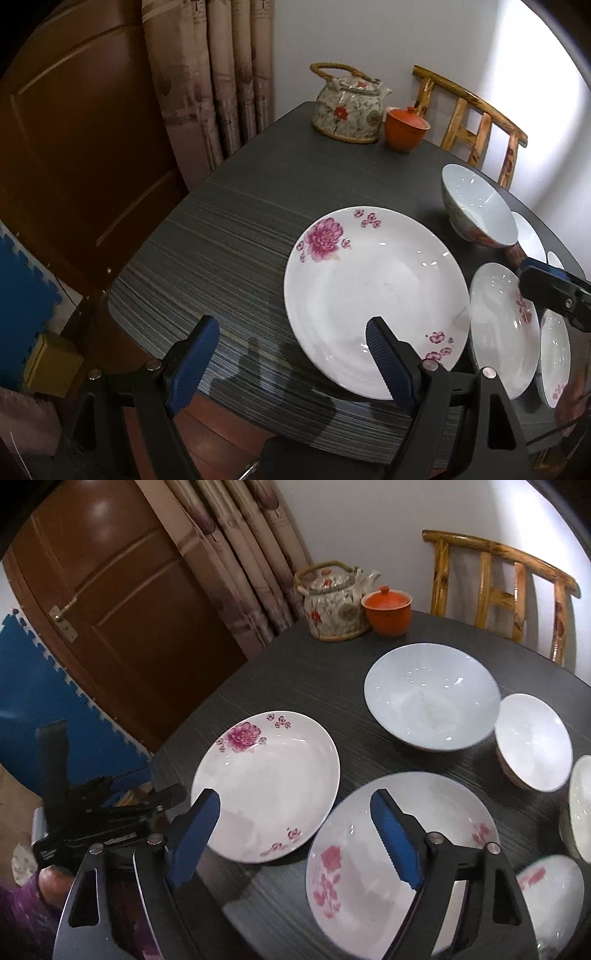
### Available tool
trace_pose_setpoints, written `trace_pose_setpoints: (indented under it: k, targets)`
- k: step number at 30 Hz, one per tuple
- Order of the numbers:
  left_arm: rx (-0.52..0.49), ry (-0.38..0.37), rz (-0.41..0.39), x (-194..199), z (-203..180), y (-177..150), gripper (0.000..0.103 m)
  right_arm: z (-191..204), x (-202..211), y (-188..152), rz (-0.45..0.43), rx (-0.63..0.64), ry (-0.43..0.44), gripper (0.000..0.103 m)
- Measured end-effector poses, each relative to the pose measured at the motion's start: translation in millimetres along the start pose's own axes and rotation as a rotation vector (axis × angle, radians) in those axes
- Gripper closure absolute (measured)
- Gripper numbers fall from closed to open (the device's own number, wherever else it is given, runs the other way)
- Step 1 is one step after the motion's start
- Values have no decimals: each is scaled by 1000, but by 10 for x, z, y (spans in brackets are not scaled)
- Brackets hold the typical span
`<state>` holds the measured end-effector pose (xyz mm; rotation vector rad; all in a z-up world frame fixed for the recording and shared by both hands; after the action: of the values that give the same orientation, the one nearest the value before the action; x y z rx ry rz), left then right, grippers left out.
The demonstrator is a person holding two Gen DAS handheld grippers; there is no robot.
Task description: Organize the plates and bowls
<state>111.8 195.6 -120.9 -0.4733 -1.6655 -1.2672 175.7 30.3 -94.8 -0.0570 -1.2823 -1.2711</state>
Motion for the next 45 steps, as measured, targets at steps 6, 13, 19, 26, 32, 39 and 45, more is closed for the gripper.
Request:
trace_pose_setpoints:
  k: [6,13,19,26,32,39,45]
  targets:
    - [19,-11,37,-113,25,-31,19,6,-322,94,55,5,19,34]
    - [40,-39,91,-273,15,-94,19,-191,-624,94,128,-3,2,34]
    - [44,-35,109,-373,32,-112,19,-279,-840,105,188,-7,5,47]
    - [-27,-9,113,-451,-24,-160,28,-299,-1019,94,243,-15,2,61]
    - [-25,-125,167,-552,-161,-254,80,-381,-1137,-2,301,-29,-28,81]
    - [-31,-111,151,-566,-144,-249,82,-478,-1158,2,295,-51,-36,91]
    - [-8,-83,143,-595,-52,-130,84,-479,-1158,-5,280,-84,-13,92]
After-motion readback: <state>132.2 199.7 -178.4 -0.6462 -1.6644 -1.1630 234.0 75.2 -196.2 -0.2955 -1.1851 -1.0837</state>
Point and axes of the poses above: each gripper's, at about its wrist camera, not at the fingertips, and x roughly against the way its jaws point, z to its left, y to its top, the point moved 10 cm from there along -x, roughly the way its jaws point, and after that the axes turned 4 degrees about y, right-handed, at the moved point
